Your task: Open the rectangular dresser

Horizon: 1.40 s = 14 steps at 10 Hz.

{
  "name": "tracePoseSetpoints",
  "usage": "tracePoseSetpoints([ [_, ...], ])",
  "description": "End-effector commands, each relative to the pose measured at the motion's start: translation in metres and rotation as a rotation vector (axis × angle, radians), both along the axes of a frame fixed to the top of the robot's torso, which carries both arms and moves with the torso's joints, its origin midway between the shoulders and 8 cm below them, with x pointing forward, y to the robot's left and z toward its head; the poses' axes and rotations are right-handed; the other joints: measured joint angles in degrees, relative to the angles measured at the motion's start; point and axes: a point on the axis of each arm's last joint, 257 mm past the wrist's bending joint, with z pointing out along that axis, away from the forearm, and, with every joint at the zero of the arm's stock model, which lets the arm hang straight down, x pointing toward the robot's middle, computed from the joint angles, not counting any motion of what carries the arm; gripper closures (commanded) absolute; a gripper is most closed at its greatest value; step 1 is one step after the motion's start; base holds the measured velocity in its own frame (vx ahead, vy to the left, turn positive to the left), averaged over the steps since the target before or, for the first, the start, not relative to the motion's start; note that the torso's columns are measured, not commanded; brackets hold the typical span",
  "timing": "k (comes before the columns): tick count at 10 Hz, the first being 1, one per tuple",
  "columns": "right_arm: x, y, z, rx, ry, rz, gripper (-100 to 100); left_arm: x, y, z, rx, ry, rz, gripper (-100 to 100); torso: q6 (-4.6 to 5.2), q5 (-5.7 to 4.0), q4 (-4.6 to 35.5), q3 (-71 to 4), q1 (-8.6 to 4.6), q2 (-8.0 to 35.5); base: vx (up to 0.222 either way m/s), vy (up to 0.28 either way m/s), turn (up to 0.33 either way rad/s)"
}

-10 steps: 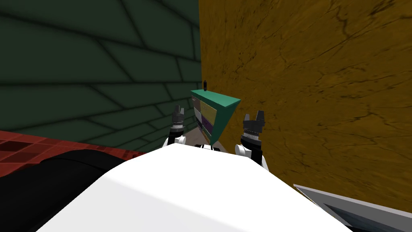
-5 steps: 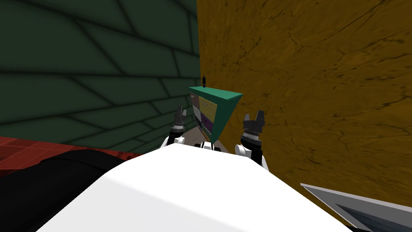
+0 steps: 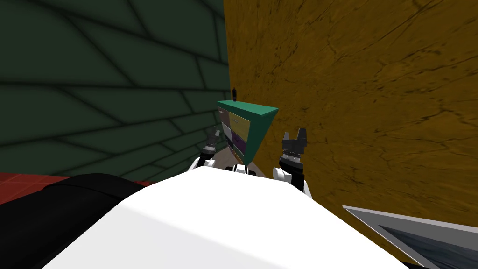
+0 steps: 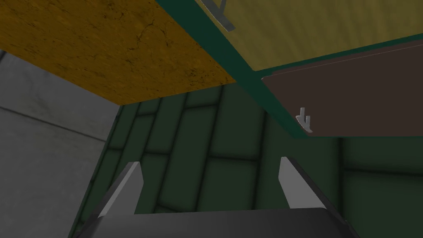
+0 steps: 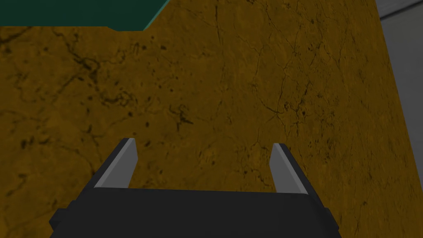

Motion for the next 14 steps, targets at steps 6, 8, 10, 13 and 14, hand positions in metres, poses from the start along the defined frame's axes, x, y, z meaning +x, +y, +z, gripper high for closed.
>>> tracePoseSetpoints([
  [6,0.0,0.0,0.0,0.0,0.0,0.0,0,0.024,-0.021,-0.062,0.024,0.119,-0.022,-100,-0.01,0.0,0.0,0.0,0.0,0.0,0.003,0.009,-0.09],
  [8,0.0,0.0,0.0,0.0,0.0,0.0,0,0.029,-0.028,-0.081,0.025,0.153,-0.028,-100,-0.01,0.0,0.0,0.0,0.0,0.0,0.003,0.008,-0.087],
  [10,0.0,0.0,0.0,0.0,0.0,0.0,0,0.034,-0.036,-0.099,0.034,0.187,-0.038,-100,0.0,0.0,0.0,0.0,0.01,0.0,0.003,0.01,-0.1],
  [13,0.0,0.0,0.0,0.0,0.0,0.0,0,0.039,-0.046,-0.126,0.065,0.237,-0.057,-100,0.0,0.0,0.0,0.0,0.01,0.0,0.003,0.01,-0.096],
  [14,0.0,0.0,0.0,0.0,0.0,0.0,0,0.04,-0.051,-0.142,0.089,0.265,-0.07,-100,-0.01,0.0,0.0,0.0,0.02,0.0,0.003,0.011,-0.116],
])
